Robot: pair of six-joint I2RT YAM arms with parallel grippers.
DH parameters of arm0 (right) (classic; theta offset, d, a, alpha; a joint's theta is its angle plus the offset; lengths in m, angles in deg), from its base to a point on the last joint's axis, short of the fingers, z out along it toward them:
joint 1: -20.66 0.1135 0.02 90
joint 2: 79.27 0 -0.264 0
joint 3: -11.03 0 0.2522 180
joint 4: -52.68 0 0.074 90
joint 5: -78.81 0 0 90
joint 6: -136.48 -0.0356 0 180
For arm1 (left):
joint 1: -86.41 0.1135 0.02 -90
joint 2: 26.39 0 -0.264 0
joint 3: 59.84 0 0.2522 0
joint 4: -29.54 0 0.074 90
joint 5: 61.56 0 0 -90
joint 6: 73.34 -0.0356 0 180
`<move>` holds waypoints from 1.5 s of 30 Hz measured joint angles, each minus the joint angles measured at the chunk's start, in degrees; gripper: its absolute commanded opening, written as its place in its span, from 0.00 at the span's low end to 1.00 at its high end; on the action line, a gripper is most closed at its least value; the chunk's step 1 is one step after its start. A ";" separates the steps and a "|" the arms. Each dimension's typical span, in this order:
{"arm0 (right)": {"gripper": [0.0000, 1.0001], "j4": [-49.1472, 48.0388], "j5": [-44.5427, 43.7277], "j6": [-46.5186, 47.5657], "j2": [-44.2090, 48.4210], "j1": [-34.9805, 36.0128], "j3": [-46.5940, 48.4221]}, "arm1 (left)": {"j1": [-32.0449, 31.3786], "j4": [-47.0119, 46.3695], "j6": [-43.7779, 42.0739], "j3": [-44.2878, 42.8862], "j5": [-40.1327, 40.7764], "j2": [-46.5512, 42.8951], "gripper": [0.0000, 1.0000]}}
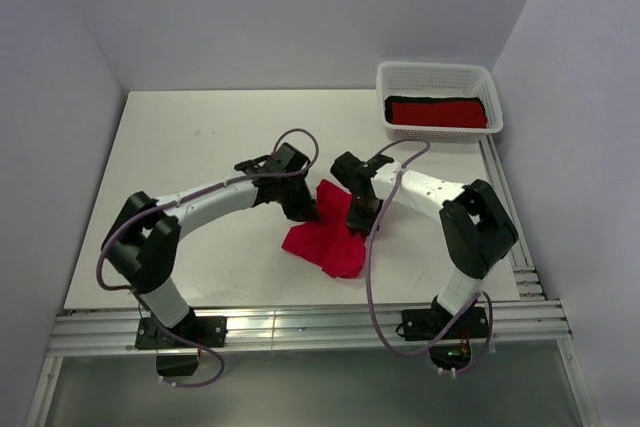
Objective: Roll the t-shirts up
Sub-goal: Roll the tshirt
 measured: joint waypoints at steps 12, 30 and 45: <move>0.00 12.22 -4.79 1.01 -11.87 1.09 11.87 | 2.86 -1.16 0.94 15.89 0.83 -18.73 0.15; 0.00 28.61 -19.26 -2.73 -29.03 10.93 29.09 | 14.71 0.98 -0.15 25.59 -2.40 -28.24 0.16; 0.34 33.16 -17.38 -3.17 -33.42 11.32 36.06 | 10.43 -6.73 -1.49 26.67 -6.47 -29.40 0.18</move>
